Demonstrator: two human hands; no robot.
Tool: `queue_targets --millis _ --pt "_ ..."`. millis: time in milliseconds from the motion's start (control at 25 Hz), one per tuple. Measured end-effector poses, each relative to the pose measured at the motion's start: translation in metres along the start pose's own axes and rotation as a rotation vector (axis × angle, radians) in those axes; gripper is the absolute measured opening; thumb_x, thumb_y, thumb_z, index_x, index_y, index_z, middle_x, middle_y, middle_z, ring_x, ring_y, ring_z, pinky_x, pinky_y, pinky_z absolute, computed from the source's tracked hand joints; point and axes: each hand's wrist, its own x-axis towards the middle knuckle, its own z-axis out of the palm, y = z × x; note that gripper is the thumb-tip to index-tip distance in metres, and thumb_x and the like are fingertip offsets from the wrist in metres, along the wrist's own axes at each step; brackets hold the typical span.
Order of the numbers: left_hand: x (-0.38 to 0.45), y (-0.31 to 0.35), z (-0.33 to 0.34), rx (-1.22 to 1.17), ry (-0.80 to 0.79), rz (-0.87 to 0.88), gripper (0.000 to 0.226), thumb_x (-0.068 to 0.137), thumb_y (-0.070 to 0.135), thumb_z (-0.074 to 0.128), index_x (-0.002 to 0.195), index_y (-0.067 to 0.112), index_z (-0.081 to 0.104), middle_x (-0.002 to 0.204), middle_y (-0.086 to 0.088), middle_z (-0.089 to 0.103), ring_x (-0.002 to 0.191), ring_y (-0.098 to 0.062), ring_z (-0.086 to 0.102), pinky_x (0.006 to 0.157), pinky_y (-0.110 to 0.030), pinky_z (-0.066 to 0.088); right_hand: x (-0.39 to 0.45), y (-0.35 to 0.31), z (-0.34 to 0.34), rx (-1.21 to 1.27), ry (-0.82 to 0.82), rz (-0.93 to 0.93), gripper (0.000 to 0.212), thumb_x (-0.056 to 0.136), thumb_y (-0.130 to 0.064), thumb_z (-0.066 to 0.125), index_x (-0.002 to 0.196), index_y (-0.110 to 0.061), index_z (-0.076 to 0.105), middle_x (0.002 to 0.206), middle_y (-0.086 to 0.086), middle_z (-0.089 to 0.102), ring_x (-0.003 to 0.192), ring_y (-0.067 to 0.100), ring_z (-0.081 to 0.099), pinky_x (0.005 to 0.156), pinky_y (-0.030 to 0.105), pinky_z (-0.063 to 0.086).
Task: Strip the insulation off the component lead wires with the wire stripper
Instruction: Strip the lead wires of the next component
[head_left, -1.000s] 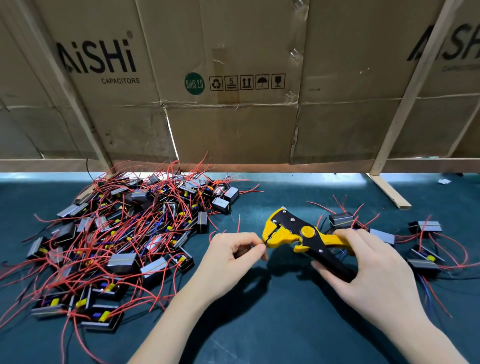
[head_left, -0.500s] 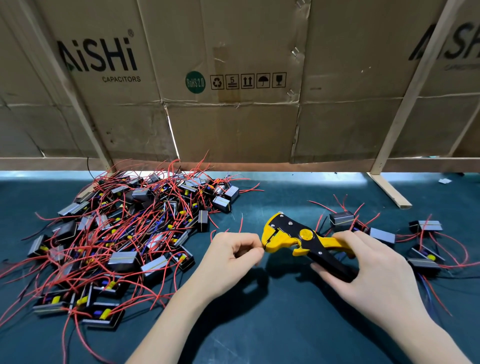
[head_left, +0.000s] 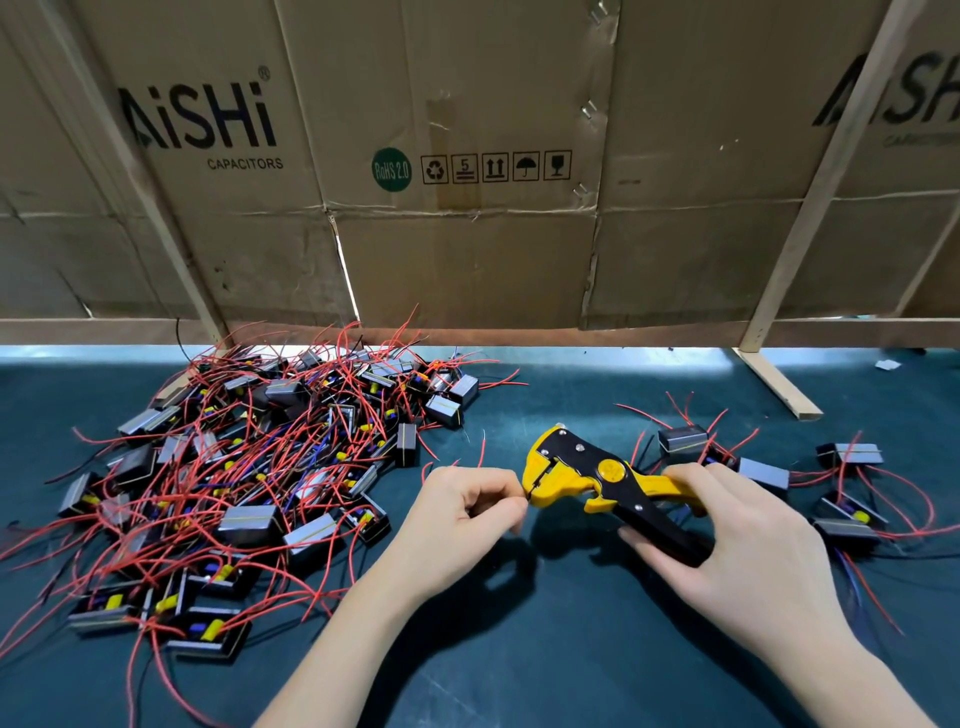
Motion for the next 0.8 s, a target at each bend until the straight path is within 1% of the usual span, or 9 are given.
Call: queue_targets --millis 120,280,400,480,560,640,720,760,800 --pt "0.000 0.000 0.000 -0.002 -0.003 -0.017 0.020 0.079 0.016 0.053 0.061 0.008 0.058 0.053 -0.004 0.040 0.052 -0.008 0.031 0.052 -0.021 0.025 0.000 -0.001 -0.003 0.016 -0.011 0.012 0.039 0.062 -0.058 0.072 0.088 -0.029 0.065 0.076 -0.012 0.062 0.072 0.018 0.066 0.056 0.027 0.048" --pt "0.000 0.001 -0.002 -0.001 -0.021 -0.022 0.021 0.078 0.017 0.054 0.059 0.011 0.058 0.057 -0.016 0.047 0.054 -0.011 0.034 0.055 -0.026 0.028 0.000 -0.003 -0.006 0.001 -0.028 0.035 0.035 0.059 -0.058 0.073 0.080 -0.030 0.067 0.070 -0.013 0.065 0.065 0.019 0.068 0.050 0.027 0.046" --pt "0.000 0.000 -0.002 -0.002 -0.033 -0.026 0.022 0.079 0.020 0.055 0.059 0.011 0.061 0.059 -0.018 0.051 0.054 -0.012 0.037 0.056 -0.028 0.030 -0.001 -0.005 -0.007 -0.020 0.011 0.096 0.035 0.061 -0.059 0.071 0.073 -0.027 0.066 0.063 -0.008 0.064 0.058 0.025 0.066 0.047 0.030 0.045" --pt "-0.001 0.000 -0.002 -0.007 -0.048 -0.033 0.024 0.081 0.021 0.055 0.061 0.010 0.063 0.056 -0.011 0.052 0.052 -0.010 0.040 0.056 -0.026 0.033 0.000 -0.005 -0.005 -0.028 0.048 0.112 0.041 0.064 -0.061 0.069 0.082 -0.025 0.067 0.071 -0.008 0.064 0.066 0.027 0.065 0.052 0.031 0.046" --pt "-0.001 0.000 -0.002 0.003 -0.035 -0.035 0.026 0.084 0.024 0.054 0.064 0.013 0.066 0.054 0.000 0.053 0.054 -0.008 0.048 0.059 -0.025 0.038 0.001 -0.002 -0.001 -0.036 0.064 0.095 0.056 0.069 -0.063 0.063 0.100 -0.018 0.067 0.086 -0.003 0.063 0.080 0.029 0.062 0.065 0.037 0.047" --pt "0.001 -0.004 -0.002 0.067 0.101 0.000 0.024 0.088 0.027 0.055 0.072 0.017 0.069 0.064 0.010 0.060 0.068 -0.008 0.057 0.069 -0.024 0.043 0.002 0.003 0.001 -0.050 0.078 0.102 0.064 0.072 -0.065 0.057 0.108 -0.012 0.066 0.093 0.002 0.062 0.086 0.032 0.058 0.072 0.041 0.043" --pt "0.005 -0.010 -0.002 0.194 0.352 0.033 0.009 0.090 0.021 0.061 0.085 0.017 0.068 0.082 0.012 0.064 0.082 -0.010 0.059 0.076 -0.021 0.043 0.002 0.006 0.003 -0.055 0.086 0.135 0.065 0.073 -0.065 0.055 0.108 -0.012 0.066 0.094 0.003 0.062 0.087 0.033 0.057 0.072 0.043 0.043" --pt "0.006 -0.014 -0.002 0.235 0.450 0.004 0.002 0.089 0.018 0.066 0.089 0.017 0.065 0.087 0.010 0.063 0.083 -0.010 0.059 0.076 -0.020 0.042 0.002 0.007 0.003 -0.056 0.090 0.149 0.065 0.073 -0.065 0.055 0.108 -0.011 0.066 0.094 0.004 0.061 0.088 0.033 0.056 0.072 0.043 0.043" --pt "0.007 -0.016 -0.002 0.248 0.505 -0.060 0.010 0.087 0.018 0.070 0.092 0.018 0.061 0.088 0.008 0.062 0.080 -0.011 0.059 0.074 -0.021 0.043 0.003 0.008 0.003 -0.053 0.094 0.162 0.066 0.072 -0.065 0.054 0.108 -0.011 0.065 0.093 0.004 0.061 0.088 0.033 0.056 0.072 0.043 0.043"
